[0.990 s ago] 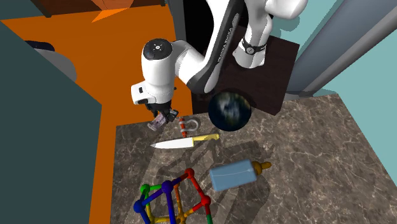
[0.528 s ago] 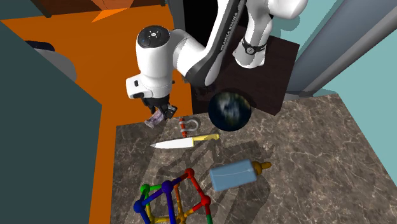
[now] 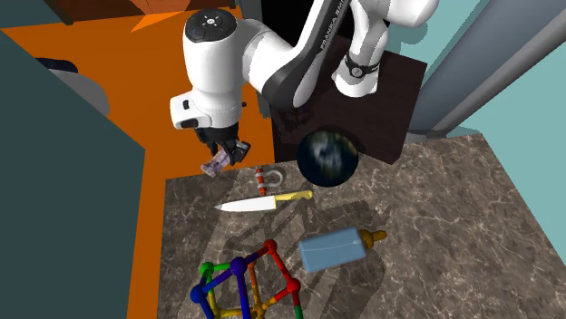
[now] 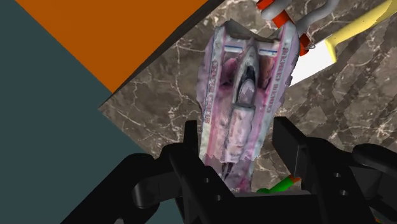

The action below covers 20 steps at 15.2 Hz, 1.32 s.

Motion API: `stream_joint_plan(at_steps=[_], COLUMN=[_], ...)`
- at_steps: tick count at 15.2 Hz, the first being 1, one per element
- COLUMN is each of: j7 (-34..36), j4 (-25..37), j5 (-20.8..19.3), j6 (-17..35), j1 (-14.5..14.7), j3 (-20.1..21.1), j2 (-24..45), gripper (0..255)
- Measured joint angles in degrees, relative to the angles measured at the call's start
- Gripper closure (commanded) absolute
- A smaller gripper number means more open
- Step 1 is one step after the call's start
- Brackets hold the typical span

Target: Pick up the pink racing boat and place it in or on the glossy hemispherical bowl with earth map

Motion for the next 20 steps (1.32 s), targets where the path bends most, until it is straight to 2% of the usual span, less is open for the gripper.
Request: stream_joint_plan(at_steps=[4,6,14,20], j7=[0.4,1.9,13.7,22.6], j4=[0.8,-1.2,-15.1,-23.4], j5=[-0.4,-1.3,-6.2,-7.4], j6=[-2.9,-3.0,-2.0,-2.9], j1=[0.2,1.0,5.1,8.1], j3=[-0.1,0.2,4.1,9.2], j2=[-2.1,-4.2,-16.6,-25.1], gripper=[255,255,255,255])
